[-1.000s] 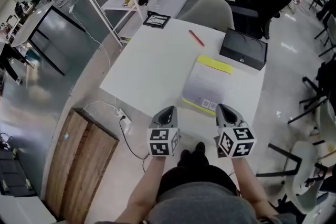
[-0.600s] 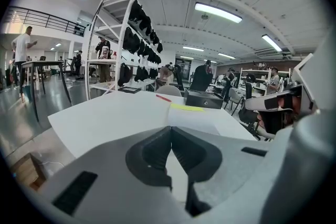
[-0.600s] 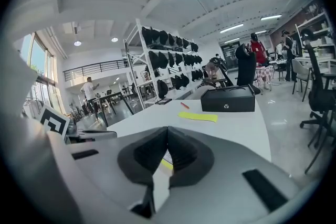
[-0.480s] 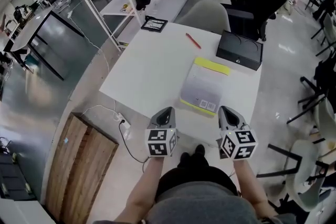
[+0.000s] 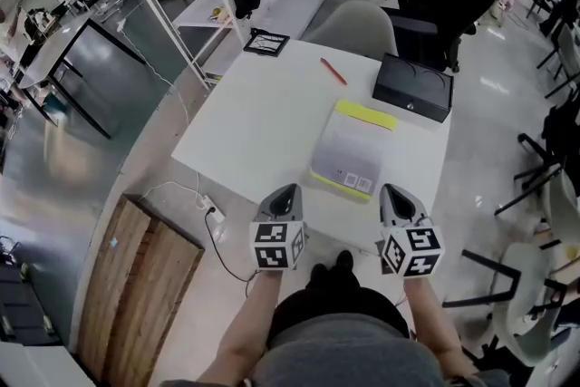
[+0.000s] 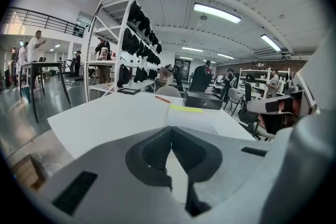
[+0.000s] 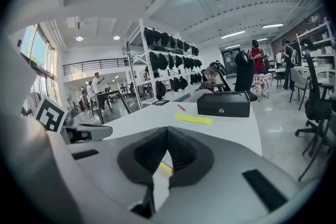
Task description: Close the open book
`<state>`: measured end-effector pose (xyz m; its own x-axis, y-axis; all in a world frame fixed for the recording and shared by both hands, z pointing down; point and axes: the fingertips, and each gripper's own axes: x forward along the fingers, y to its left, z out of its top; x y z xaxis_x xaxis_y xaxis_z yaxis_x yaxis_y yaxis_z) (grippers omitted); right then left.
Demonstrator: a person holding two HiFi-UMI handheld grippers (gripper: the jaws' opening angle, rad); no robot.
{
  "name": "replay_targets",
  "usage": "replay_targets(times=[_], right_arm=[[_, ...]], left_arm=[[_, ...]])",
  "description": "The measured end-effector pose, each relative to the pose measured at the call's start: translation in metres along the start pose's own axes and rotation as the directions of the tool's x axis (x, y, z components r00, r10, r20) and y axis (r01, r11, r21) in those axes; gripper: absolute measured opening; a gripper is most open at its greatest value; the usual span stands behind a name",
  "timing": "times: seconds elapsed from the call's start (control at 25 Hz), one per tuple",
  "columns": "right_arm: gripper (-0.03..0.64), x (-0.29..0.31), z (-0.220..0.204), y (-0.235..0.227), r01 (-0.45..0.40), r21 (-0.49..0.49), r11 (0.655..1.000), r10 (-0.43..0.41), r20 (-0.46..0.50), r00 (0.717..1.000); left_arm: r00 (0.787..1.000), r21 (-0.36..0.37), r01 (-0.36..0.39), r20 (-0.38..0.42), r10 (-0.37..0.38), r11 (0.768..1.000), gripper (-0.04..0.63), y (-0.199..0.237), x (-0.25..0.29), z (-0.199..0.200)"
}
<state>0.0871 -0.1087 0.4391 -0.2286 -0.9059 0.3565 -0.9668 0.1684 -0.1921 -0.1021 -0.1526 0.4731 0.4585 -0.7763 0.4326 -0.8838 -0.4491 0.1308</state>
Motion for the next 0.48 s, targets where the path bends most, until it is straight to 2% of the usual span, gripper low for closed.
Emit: replay_targets(times=[0.48], right_arm=[[0.003, 0.0021, 0.0025, -0.0076, 0.018, -0.024, 1.0, -0.018, 0.006, 1.0]], left_arm=[[1.0, -0.02, 0.009, 0.023, -0.008, 1.0, 0.006, -0.0006, 0.0058, 0.0065]])
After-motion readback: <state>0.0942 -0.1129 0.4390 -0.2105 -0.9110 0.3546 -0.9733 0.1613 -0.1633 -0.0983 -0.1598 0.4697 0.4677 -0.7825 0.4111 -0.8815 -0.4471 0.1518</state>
